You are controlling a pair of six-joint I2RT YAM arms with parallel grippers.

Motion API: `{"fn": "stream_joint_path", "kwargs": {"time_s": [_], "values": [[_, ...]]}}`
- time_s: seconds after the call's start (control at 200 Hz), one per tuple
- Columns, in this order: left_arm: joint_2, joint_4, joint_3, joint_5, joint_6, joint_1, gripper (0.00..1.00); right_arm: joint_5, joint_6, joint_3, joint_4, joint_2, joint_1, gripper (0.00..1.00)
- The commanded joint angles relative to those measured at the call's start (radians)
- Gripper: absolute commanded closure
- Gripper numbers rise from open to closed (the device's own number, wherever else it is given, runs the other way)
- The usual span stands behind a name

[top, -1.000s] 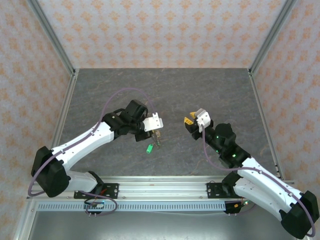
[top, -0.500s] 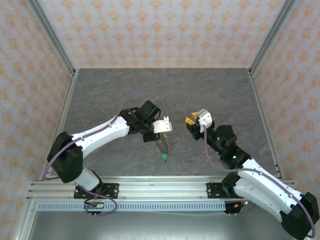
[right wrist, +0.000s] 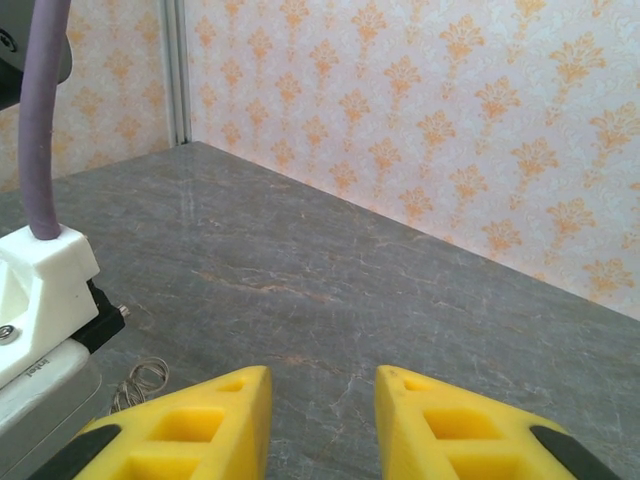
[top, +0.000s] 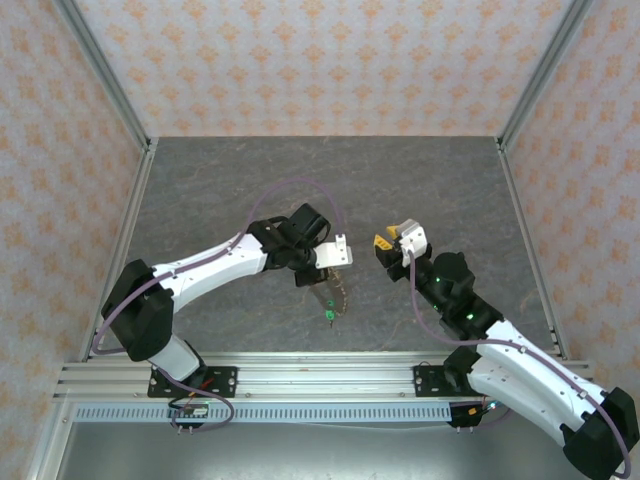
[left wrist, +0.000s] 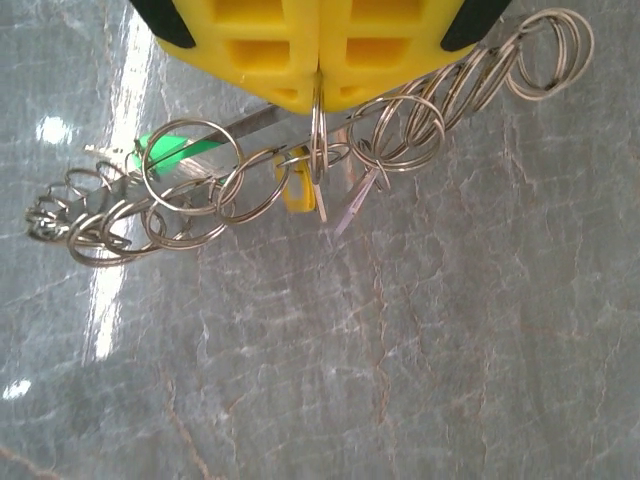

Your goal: Put the keys on the keyring

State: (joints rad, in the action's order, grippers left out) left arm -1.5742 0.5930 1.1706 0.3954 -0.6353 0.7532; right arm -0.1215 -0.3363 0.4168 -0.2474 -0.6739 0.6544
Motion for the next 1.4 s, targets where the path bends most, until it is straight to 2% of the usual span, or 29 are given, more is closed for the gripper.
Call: {"fn": "stream_joint_path", "kwargs": {"time_s": [0.0, 0.08, 0.535, 0.741, 0.841, 1.071, 1.161, 1.391], "values": [[-0.019, -0.077, 0.004, 0.061, 0.043, 0.016, 1.00, 0.031, 0.018, -0.009, -0.005, 0.017, 0.007, 0.68], [-0.044, -0.103, 0.011, 0.073, 0.065, 0.025, 0.96, 0.040, 0.022, -0.012, -0.001, 0.020, 0.007, 0.68], [-0.251, -0.140, 0.146, 0.095, 0.140, 0.080, 0.98, 0.137, 0.038, -0.037, 0.025, 0.060, 0.007, 0.67], [-0.292, -0.149, 0.168, 0.095, 0.157, 0.100, 0.93, 0.177, 0.052, -0.057, 0.036, 0.078, 0.007, 0.67], [-0.261, -0.197, 0.144, 0.091, 0.180, 0.100, 0.85, 0.209, 0.055, -0.065, 0.029, 0.080, 0.007, 0.67], [-0.149, -0.275, 0.066, 0.062, 0.198, 0.097, 0.82, 0.312, 0.048, -0.079, 0.014, 0.082, 0.007, 0.63], [-0.067, -0.373, -0.009, 0.020, 0.241, 0.081, 0.81, 0.364, 0.045, -0.087, -0.005, 0.088, 0.007, 0.62], [0.195, -0.649, -0.252, -0.082, 0.389, -0.028, 0.80, 0.533, 0.072, -0.119, -0.038, 0.097, -0.014, 0.47]]}}
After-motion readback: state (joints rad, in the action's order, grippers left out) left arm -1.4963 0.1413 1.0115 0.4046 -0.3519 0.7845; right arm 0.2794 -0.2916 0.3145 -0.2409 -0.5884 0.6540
